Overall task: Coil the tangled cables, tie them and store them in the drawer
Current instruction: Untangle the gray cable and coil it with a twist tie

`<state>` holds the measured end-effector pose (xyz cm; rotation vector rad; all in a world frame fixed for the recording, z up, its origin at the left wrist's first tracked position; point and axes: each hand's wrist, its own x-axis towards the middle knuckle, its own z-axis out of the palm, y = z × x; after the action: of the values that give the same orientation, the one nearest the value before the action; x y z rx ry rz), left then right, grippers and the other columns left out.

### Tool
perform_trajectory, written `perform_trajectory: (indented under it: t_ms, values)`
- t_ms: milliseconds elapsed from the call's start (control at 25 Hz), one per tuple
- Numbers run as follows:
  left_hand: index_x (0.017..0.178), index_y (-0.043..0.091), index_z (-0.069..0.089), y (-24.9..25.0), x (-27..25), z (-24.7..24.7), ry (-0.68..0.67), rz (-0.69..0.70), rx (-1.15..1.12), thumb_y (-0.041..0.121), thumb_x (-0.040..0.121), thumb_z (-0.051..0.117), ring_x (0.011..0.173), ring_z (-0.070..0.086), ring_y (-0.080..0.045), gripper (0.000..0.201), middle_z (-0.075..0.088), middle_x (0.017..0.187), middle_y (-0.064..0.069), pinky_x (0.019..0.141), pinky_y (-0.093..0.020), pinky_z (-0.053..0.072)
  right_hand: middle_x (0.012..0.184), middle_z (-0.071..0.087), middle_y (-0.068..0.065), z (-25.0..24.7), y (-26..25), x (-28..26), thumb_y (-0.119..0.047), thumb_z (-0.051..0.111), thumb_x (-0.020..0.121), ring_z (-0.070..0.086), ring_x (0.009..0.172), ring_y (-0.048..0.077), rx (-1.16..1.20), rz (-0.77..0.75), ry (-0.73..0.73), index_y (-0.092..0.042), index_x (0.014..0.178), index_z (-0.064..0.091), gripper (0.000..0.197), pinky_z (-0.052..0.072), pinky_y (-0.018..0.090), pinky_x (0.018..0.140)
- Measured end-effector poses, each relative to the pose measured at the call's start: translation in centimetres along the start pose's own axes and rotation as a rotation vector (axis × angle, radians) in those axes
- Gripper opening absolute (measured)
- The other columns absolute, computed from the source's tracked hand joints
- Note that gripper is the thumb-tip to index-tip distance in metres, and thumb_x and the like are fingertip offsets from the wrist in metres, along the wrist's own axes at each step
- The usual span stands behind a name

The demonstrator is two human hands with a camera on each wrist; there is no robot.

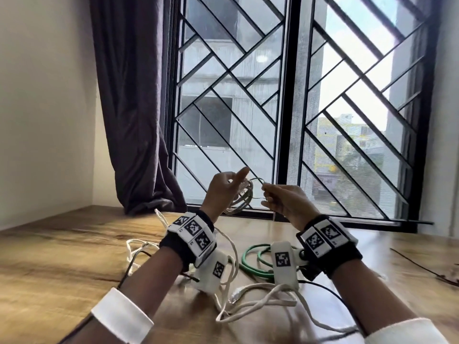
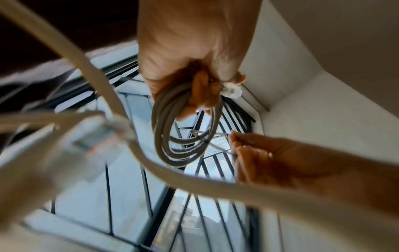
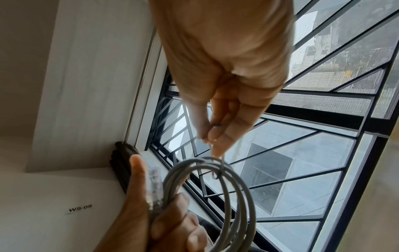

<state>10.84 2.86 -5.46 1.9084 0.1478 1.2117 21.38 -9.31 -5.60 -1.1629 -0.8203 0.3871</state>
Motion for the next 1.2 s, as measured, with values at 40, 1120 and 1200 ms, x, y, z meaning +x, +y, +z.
perform_trajectory:
  t_ms: [40, 1120, 1200]
  values:
    - [0.061, 0.014, 0.053, 0.3, -0.3, 0.2, -0.029, -0.056, -0.119, 0.069, 0.078, 0.053, 0.037, 0.041, -0.003, 0.057, 0.046, 0.043, 0.012, 0.043, -0.021, 0.036, 0.065, 0.052, 0.005, 0.0, 0.2, 0.1, -0.01, 0.061, 0.089, 0.051, 0.043, 0.004, 0.001, -0.027, 0.04, 0.0, 0.078, 0.062, 0.015, 0.058, 0.022, 0.058]
    - [0.067, 0.011, 0.058, 0.5, -1.0, -0.5, -0.811, -0.47, -0.571, 0.068, 0.08, 0.035, 0.046, 0.052, -0.016, 0.063, 0.048, 0.049, -0.001, 0.063, -0.03, 0.053, 0.064, 0.053, 0.002, 3.2, 0.2, -0.6, -0.021, 0.044, 0.097, 0.054, 0.064, 0.027, -0.713, -0.613, 0.214, -0.013, 0.096, 0.048, 0.009, 0.045, 0.038, 0.062]
    - [0.062, 0.013, 0.044, 1.2, -1.9, 0.4, -0.744, -0.466, -0.575, 0.056, 0.09, 0.035, 0.041, 0.039, -0.011, 0.052, 0.034, 0.045, 0.004, 0.059, -0.028, 0.053, 0.061, 0.05, -0.001, 3.0, 0.1, -0.7, -0.022, 0.043, 0.097, 0.052, 0.063, 0.027, -0.782, -0.629, 0.199, -0.015, 0.096, 0.048, 0.009, 0.042, 0.038, 0.061]
